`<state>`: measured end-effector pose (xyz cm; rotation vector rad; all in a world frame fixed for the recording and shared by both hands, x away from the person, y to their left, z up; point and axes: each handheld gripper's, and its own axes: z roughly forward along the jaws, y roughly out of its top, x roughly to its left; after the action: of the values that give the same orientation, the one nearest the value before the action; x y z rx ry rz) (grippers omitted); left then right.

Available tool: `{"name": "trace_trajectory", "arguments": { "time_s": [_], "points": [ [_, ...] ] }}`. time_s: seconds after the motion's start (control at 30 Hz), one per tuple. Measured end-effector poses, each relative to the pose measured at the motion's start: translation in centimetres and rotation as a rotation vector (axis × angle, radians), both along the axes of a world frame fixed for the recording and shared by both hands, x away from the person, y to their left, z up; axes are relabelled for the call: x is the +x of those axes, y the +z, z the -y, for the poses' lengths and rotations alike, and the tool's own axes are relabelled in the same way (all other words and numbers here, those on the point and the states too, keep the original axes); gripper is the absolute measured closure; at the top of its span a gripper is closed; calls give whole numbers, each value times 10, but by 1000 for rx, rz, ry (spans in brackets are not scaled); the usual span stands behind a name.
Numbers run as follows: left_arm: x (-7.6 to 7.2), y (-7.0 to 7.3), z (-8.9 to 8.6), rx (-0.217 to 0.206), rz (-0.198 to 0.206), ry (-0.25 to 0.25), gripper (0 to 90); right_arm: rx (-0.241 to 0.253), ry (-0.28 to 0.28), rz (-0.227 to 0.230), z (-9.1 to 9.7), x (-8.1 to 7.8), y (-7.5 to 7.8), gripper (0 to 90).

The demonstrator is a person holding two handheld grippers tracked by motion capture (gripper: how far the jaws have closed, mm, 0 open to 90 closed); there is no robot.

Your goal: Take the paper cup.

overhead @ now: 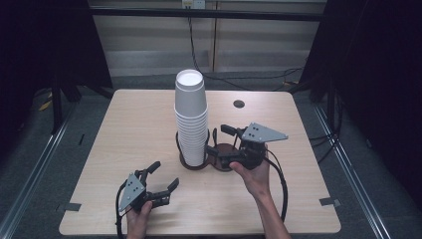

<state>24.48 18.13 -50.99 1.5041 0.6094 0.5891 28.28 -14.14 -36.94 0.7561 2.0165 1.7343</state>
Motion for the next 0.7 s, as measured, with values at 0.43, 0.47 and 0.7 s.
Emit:
{"name": "trace_trajectory", "arguments": {
  "time_s": [0.43, 0.47, 0.7],
  "points": [
    [0, 0, 0, -4, -1, 1, 159, 2, 31, 8, 0, 11, 22, 181],
    [0, 0, 0, -3, 0, 4, 159, 3, 31, 10, 0, 12, 23, 180],
    [0, 0, 0, 2, 2, 1, 158, -1, 36, 12, -1, 17, 35, 173]
  ]
}}
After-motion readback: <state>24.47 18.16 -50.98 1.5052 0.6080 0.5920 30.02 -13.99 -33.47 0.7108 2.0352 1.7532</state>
